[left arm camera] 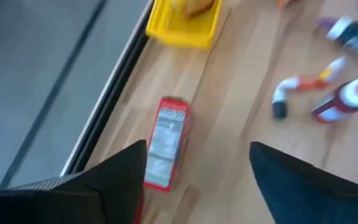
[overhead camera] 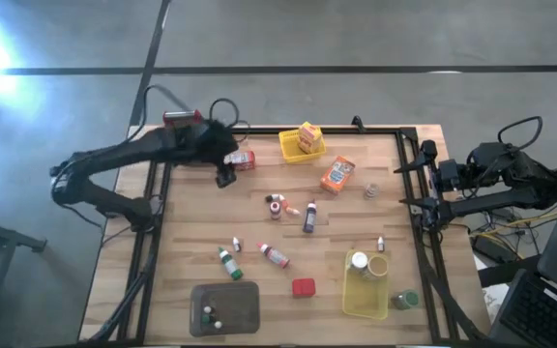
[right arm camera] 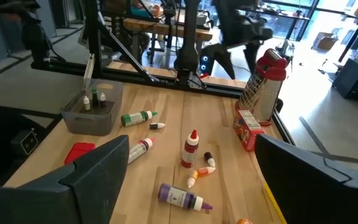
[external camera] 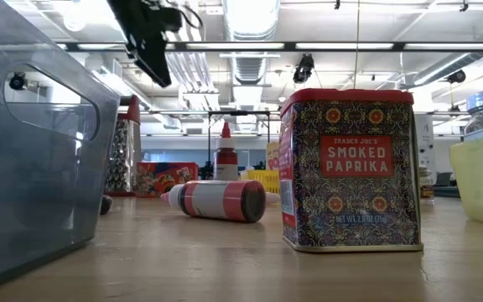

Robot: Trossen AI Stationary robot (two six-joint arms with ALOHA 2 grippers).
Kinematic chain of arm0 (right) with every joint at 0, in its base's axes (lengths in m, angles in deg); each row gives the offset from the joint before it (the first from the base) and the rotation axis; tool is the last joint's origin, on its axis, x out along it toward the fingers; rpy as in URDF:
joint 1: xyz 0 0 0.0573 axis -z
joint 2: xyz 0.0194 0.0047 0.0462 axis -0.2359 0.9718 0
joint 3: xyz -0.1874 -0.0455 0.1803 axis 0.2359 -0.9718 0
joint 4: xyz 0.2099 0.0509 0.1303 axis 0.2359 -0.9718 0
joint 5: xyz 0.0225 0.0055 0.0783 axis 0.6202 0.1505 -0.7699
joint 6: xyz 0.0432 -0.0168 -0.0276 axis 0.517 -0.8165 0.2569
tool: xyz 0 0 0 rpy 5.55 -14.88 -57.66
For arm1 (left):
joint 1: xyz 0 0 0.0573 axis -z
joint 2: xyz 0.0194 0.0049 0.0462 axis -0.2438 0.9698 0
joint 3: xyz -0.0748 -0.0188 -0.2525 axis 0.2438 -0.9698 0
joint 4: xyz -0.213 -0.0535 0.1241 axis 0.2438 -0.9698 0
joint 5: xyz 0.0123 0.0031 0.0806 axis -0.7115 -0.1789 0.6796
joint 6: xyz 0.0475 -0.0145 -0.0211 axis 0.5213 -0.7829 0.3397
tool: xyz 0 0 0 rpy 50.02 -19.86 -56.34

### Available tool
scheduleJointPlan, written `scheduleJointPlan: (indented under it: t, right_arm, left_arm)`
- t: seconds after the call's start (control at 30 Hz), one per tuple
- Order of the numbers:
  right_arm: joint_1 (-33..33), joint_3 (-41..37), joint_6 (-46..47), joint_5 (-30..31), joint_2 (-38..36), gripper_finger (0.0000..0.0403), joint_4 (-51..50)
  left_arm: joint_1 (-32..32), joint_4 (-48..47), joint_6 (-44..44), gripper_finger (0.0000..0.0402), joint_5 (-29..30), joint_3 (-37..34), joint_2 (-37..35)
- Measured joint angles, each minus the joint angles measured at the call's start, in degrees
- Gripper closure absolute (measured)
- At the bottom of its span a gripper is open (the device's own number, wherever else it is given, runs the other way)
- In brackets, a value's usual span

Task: Pick & Place Kitchen Items
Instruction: Put the red cereal box into the top yellow bin

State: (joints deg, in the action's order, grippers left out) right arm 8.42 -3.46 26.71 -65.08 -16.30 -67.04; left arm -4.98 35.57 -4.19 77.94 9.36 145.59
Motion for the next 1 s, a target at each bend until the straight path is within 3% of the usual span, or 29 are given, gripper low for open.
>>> scheduleJointPlan:
  t: [0.23,0.5,1.0]
  right_arm:
    - [0.00,0.00,0.01,-0.01,0.00,0.0091,0.01]
    - [-0.02,0.00,0.23,-0.01,0.00,0.0117,0.00]
    - [0.01,0.00,0.20,-0.02,0.00,0.0159,0.02]
  left_arm:
    - [-6.77,-12.05,5.57,0.0093,-4.14,11.96,14.21]
    - [-10.20,-13.51,12.07,0.0096,-7.10,19.59,26.35]
    - [-12.08,-13.44,16.01,0.0096,-9.13,23.68,34.64]
